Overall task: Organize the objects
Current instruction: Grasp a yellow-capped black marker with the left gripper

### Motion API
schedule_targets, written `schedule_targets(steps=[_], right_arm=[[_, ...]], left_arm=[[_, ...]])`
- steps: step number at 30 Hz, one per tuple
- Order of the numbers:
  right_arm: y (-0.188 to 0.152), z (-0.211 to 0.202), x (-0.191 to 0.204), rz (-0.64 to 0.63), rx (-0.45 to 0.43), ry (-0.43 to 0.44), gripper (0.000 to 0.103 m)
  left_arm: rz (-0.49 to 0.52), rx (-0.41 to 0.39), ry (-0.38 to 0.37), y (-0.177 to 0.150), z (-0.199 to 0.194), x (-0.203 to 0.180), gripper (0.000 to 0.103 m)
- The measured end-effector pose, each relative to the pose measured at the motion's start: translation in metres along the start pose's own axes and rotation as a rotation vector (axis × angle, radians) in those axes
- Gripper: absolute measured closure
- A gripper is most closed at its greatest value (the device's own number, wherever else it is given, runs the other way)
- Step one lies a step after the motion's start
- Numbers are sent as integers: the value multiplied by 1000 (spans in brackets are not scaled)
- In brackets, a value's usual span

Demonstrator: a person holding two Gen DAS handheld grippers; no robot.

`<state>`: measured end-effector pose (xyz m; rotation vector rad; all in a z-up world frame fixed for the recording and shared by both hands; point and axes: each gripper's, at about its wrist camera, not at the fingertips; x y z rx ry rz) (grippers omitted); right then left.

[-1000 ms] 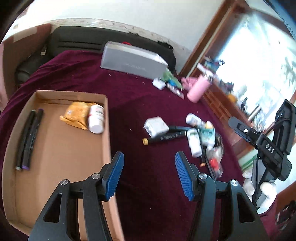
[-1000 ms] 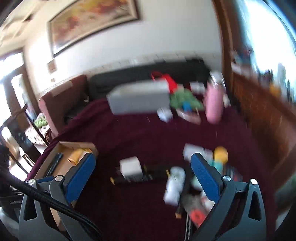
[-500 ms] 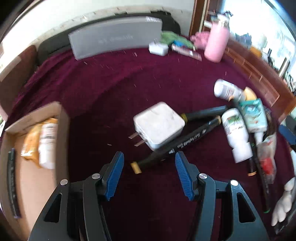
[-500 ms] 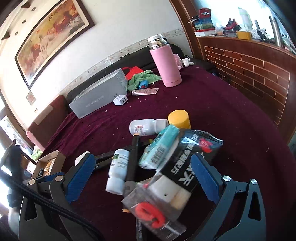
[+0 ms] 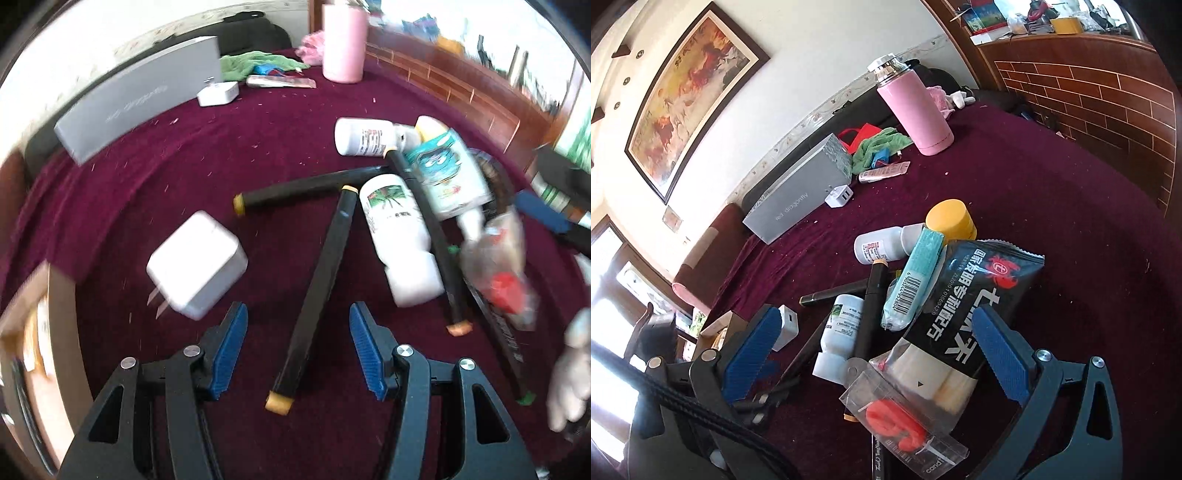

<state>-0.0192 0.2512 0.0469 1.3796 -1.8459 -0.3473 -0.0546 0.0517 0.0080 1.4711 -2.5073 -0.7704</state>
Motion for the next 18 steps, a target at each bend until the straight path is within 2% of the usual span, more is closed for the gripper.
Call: schedule_targets(steps=[4, 5, 6, 7, 11, 15, 18], right_arm=[[1, 1, -2, 9, -1, -1, 0], [2, 1, -2, 8, 0, -3, 0], [2, 2, -2, 7, 0, -3, 0], [2, 2, -3, 7, 1, -3, 0], [2, 4, -4, 13, 5, -20, 0], [2, 8, -8, 29, 17, -35, 0], [1, 9, -11, 35, 23, -43, 0]], left_arm=[[159, -2, 88, 14, 13, -24, 52], [172, -3, 96, 15, 15, -27, 57], [169, -3, 85, 14, 15, -28, 69], [156, -3, 48, 11, 14, -28, 75], [121, -10, -56, -8, 2, -27, 90], [6, -40, -132, -27, -19, -14, 92], [-30, -66, -150, -42, -38, -8, 92]])
Point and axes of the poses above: each gripper's, at about its wrist camera, not at the fingertips, and z roughly the way its jaws point, x to its left, y to its top, and after that the axes turned 13 degrees about -y, right-handed
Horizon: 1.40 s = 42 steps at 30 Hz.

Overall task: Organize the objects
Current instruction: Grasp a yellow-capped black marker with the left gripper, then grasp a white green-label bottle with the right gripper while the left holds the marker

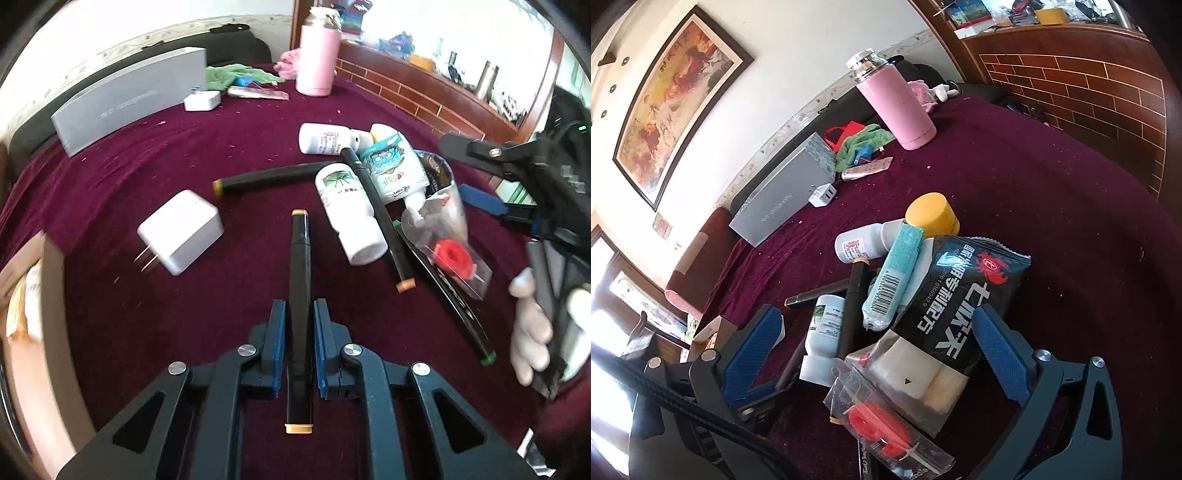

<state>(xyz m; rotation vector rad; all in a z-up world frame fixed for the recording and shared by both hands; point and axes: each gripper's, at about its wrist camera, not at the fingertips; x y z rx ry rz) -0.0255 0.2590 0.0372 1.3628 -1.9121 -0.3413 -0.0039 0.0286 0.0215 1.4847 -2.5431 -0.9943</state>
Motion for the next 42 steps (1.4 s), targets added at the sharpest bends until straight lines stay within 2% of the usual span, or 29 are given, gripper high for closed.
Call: schedule_targets(steps=[3, 8, 11, 14, 16, 18, 21, 26, 28, 32, 35, 38, 42], right_arm=[[0, 2, 0, -3, 6, -11, 0], [-1, 3, -2, -3, 9, -24, 0], [-1, 4, -3, 0, 13, -34, 0], [0, 6, -4, 0, 20, -41, 0], [0, 6, -4, 0, 19, -41, 0], [-1, 7, -4, -1, 19, -45, 0], [-1, 6, -5, 3, 20, -48, 0], [2, 3, -12, 35, 25, -49, 0], [0, -7, -15, 30, 58, -64, 5], [-13, -44, -16, -45, 132, 8, 5], [-31, -61, -4, -130, 194, 37, 8], [-45, -60, 18, -188, 258, 75, 16], [-39, -49, 67, -274, 215, 42, 18]], left_arm=[[-30, 5, -15, -7, -8, 1, 92], [-5, 59, 76, -1, 14, -3, 91], [67, 50, 143, 4, 24, -16, 84], [85, 25, 177, 1, 26, -21, 85], [42, 23, 109, -4, 20, -17, 92], [9, 4, 58, -11, 9, -14, 92], [-35, -66, -12, -26, -21, -14, 92], [-96, -191, -71, -43, -72, -13, 91], [-96, -223, -74, -52, -92, -13, 91], [-93, -281, -92, -60, -119, -11, 91], [-112, -335, -138, -66, -130, -6, 91], [-129, -353, -165, -74, -135, 1, 91], [-166, -389, -169, -90, -148, 14, 91]])
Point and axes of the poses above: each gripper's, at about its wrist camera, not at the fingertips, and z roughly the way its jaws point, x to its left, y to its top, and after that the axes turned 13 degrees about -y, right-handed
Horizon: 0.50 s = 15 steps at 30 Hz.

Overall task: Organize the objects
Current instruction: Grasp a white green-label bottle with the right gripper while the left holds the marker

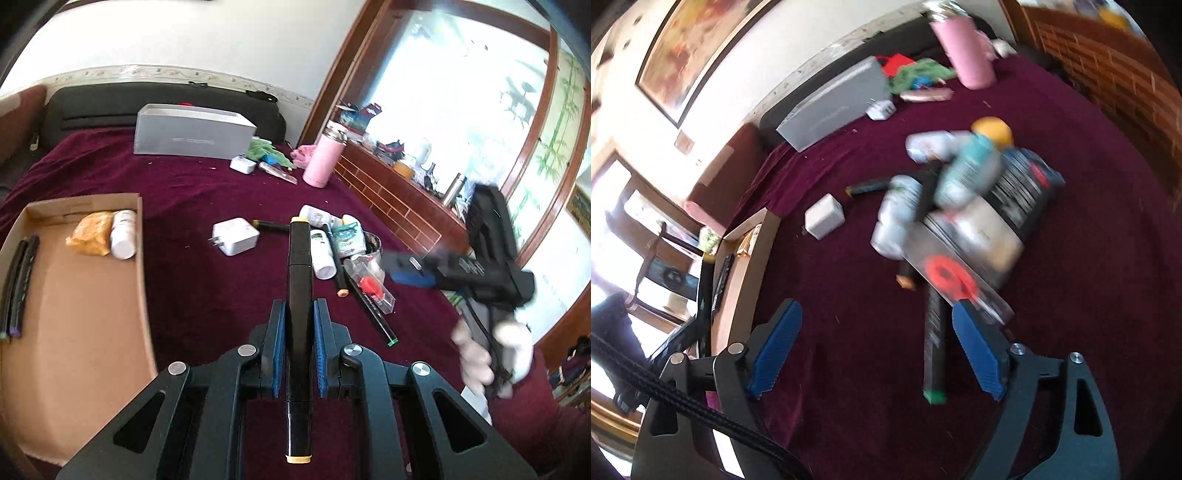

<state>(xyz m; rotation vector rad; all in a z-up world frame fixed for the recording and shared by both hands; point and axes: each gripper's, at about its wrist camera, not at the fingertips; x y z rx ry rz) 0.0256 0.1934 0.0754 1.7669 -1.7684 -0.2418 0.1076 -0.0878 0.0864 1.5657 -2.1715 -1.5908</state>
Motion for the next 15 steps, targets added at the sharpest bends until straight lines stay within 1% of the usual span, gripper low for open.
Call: schedule_targets(steps=[1, 2, 4, 6, 8, 11, 14, 15], right_arm=[[10, 7, 11, -18, -4, -15, 19], [20, 16, 21, -37, -5, -51, 20], [36, 35, 34, -59, 0, -119, 30], [48, 57, 36, -57, 40, -157, 33], [53, 74, 32, -26, 80, -187, 33], [55, 89, 26, -3, 117, -224, 33], [59, 97, 33, -13, 102, -271, 35], [61, 100, 35, -7, 103, -274, 39]], left_arm=[[-7, -9, 1, -3, -3, 2, 91], [-17, -21, 4, -6, -10, 5, 91], [-39, -39, 7, -10, -19, 12, 91], [-65, -54, -2, -14, -26, 21, 91], [-90, -65, -10, -17, -31, 31, 91], [-112, -74, -20, -18, -33, 42, 91], [-127, -80, -23, -19, -35, 49, 91], [-135, -81, -24, -20, -35, 51, 91]])
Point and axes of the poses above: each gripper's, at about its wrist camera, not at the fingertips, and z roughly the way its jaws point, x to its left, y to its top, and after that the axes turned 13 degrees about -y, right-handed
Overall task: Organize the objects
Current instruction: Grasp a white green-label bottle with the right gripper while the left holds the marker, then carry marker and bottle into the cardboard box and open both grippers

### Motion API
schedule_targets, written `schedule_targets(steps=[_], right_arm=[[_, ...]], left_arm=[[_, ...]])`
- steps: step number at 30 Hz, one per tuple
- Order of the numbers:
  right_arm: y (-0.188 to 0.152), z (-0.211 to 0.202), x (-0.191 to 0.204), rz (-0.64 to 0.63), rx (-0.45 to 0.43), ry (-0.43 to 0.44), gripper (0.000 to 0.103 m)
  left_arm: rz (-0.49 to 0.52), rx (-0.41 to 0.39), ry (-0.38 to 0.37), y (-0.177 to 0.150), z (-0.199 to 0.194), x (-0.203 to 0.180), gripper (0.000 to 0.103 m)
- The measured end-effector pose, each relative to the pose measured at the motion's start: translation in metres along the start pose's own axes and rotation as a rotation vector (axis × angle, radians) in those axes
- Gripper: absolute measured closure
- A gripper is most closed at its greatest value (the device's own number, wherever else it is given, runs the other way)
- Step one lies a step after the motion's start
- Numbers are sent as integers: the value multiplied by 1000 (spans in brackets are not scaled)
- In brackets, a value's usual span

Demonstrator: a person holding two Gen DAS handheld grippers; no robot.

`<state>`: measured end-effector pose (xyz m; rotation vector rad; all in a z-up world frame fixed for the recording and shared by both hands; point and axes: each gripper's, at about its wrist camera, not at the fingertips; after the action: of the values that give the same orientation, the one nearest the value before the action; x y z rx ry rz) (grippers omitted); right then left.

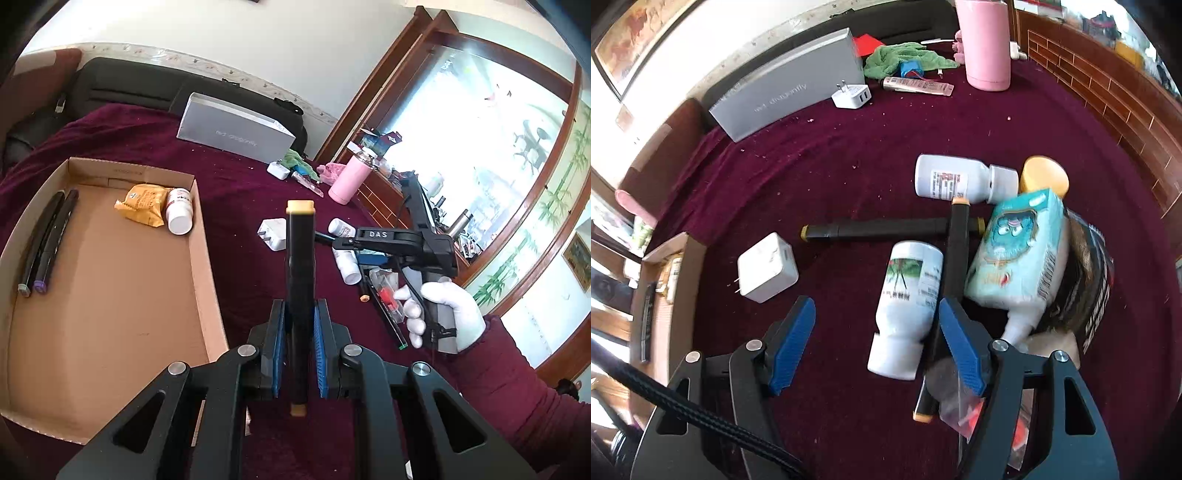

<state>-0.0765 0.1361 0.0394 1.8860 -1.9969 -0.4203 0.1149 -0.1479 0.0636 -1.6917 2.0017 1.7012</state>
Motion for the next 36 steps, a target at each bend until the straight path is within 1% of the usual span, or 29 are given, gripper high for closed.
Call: schedule_targets(steps=[2, 3, 4, 7, 8, 10, 13, 16, 19, 22, 25, 28, 31, 32, 34, 36], right_arm=[[3, 8, 6, -9, 22, -16, 51], [1, 15, 8, -22, 40, -32, 65], [-1, 21, 9, -31, 59, -45, 71], [-10, 22, 9, -62, 19, -69, 72], [-12, 20, 6, -55, 10, -57, 72], [-15, 17, -1, -32, 2, -6, 72], [-22, -1, -9, -8, -32, 68, 71], [-27, -19, -6, -12, -47, 141, 71], [-28, -33, 6, -40, -52, 213, 71], [-33, -51, 27, -89, -69, 283, 71], [-39, -64, 57, -146, -73, 353, 71], [-38, -64, 95, -193, -34, 434, 71], [-36, -57, 131, -227, -6, 471, 71], [-36, -54, 138, -230, 8, 486, 71], [-35, -42, 162, -225, 66, 539, 71], [-35, -29, 189, -231, 104, 556, 70]], left_arm=[[-10, -3, 7, -2, -1, 2, 91], [-13, -5, 13, -2, -1, 4, 91], [-17, -6, 17, -3, -1, 5, 91], [-26, -13, 26, -4, 0, 7, 91], [-27, -18, 27, -4, -1, 6, 91], [-17, -40, 27, -4, -6, 3, 91], [9, -68, 42, 0, -14, -4, 91], [22, -84, 60, 6, -24, -6, 91], [27, -92, 70, 12, -38, -5, 91], [48, -92, 100, 17, -56, -3, 91], [60, -88, 155, 22, -72, 6, 91], [50, -64, 215, 28, -80, 24, 91], [18, -26, 267, 42, -78, 51, 91], [6, -14, 270, 44, -78, 59, 91], [-39, 8, 288, 56, -72, 83, 91], [-61, 26, 301, 64, -65, 100, 91]])
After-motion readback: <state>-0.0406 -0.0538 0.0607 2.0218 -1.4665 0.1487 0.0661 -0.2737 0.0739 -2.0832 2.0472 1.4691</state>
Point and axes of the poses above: each gripper's, at about its wrist camera, not at the fingertips, and z roughly the way its jaws point, x to its left, y to its top, and after that the axes turned 13 degrees about -y, right-handed
